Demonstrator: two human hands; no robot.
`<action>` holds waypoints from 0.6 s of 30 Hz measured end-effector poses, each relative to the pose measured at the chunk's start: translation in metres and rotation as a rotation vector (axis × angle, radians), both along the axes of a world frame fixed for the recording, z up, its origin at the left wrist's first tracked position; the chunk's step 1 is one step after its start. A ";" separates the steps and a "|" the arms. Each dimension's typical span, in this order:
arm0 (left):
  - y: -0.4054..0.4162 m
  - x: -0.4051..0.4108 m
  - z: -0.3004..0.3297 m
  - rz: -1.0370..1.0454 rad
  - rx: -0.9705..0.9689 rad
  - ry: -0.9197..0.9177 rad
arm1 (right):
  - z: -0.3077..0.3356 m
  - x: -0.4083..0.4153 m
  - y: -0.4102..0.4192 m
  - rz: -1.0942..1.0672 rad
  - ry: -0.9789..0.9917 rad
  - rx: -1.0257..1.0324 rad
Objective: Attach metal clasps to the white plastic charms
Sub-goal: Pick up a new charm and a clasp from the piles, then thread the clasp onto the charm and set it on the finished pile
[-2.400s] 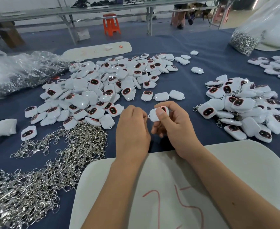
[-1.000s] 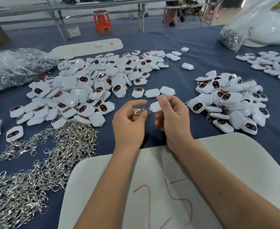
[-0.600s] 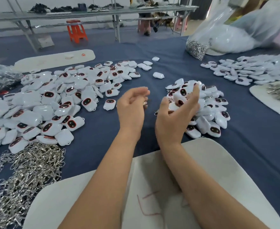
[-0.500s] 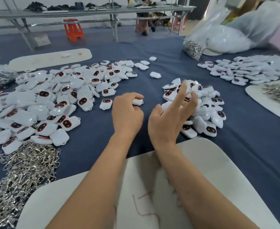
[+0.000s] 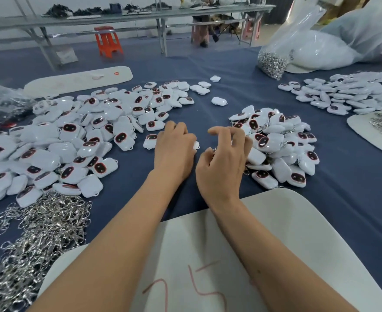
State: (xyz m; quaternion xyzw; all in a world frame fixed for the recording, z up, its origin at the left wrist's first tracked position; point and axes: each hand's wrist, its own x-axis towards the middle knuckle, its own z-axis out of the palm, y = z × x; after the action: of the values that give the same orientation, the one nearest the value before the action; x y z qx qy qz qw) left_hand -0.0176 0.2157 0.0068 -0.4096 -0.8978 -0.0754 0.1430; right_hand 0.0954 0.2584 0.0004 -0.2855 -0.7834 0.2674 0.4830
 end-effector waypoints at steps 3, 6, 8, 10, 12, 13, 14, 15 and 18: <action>-0.015 0.006 0.001 -0.018 0.119 -0.011 | -0.002 -0.001 -0.001 0.087 0.000 0.029; -0.036 0.016 0.009 0.073 0.615 -0.538 | -0.004 -0.006 -0.005 0.345 -0.094 -0.050; -0.055 0.022 0.015 0.187 0.856 -0.833 | -0.004 -0.008 -0.010 0.516 -0.177 -0.070; -0.076 0.026 0.018 0.229 0.923 -1.014 | -0.003 -0.009 -0.015 0.596 -0.182 -0.013; -0.100 0.028 0.020 0.207 0.908 -1.027 | -0.001 -0.009 -0.025 0.641 -0.180 0.014; -0.113 0.027 0.021 0.219 0.845 -0.945 | -0.001 -0.009 -0.033 0.659 -0.189 0.019; -0.127 0.025 0.022 0.257 0.751 -0.826 | -0.001 -0.009 -0.041 0.677 -0.208 0.012; -0.140 0.023 0.022 0.312 0.637 -0.685 | -0.001 -0.008 -0.049 0.689 -0.241 -0.003; -0.183 0.014 0.024 0.497 0.316 -0.427 | -0.001 -0.013 -0.077 0.753 -0.396 0.020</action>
State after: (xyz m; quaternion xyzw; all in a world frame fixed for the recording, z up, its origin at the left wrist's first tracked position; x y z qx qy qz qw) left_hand -0.0035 0.0331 0.0304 -0.1266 -0.9569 -0.2599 0.0275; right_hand 0.0819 0.1814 -0.0003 -0.0207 -0.9132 0.3575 0.1947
